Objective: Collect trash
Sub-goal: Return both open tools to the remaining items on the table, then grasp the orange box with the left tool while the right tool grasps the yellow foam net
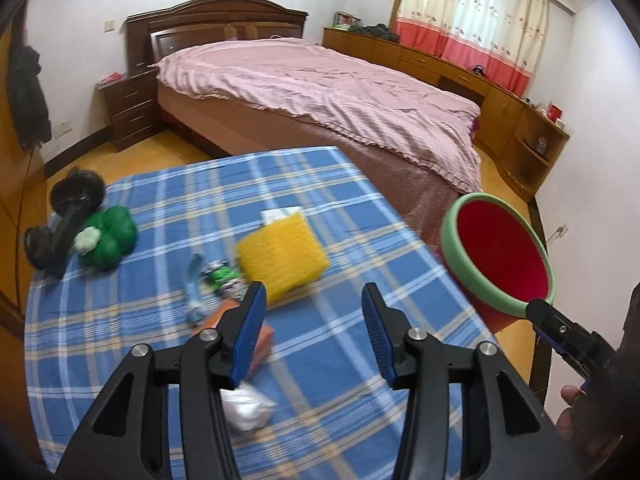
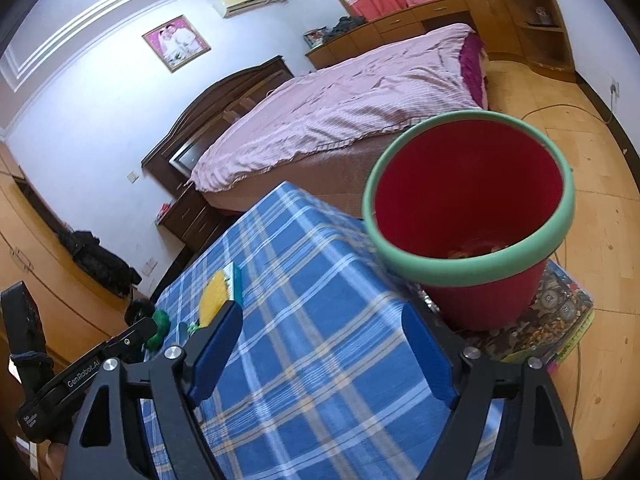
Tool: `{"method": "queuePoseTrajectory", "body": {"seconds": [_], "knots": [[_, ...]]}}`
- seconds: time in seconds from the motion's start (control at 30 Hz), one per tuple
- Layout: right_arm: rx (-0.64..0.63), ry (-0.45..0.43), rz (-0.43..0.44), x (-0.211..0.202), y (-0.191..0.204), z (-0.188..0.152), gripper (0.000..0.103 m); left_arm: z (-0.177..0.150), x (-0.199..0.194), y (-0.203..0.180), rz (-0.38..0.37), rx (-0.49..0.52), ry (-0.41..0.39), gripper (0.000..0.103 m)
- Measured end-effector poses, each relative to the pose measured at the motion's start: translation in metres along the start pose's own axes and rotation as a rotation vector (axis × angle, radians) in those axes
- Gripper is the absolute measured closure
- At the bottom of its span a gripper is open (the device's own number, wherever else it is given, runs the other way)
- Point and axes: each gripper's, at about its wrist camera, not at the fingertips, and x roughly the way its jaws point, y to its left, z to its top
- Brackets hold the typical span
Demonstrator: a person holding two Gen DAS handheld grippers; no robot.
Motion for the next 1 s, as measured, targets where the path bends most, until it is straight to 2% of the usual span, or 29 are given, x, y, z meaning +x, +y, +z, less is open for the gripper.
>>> {"method": "queuePoseTrajectory", "body": {"seconds": [0.17,0.4,0.77,1.0], "knots": [[-0.034,0.023,-0.003,0.005,0.019,-0.009,0.017,-0.004,-0.004,0.031,0.031,-0.038,0.002,0.044],[-0.052,0.049,-0.029,0.014,0.031,-0.02,0.012,-0.01,0.009,0.06,0.061,-0.088,0.04,0.043],[-0.061,0.116,-0.05,0.035,0.036,-0.028,0.009,-0.028,0.035,0.063,0.04,-0.085,0.124,0.041],[-0.08,0.145,-0.047,0.045,0.041,-0.032,0.009,-0.034,0.05,0.061,0.017,-0.083,0.143,0.041]]}}
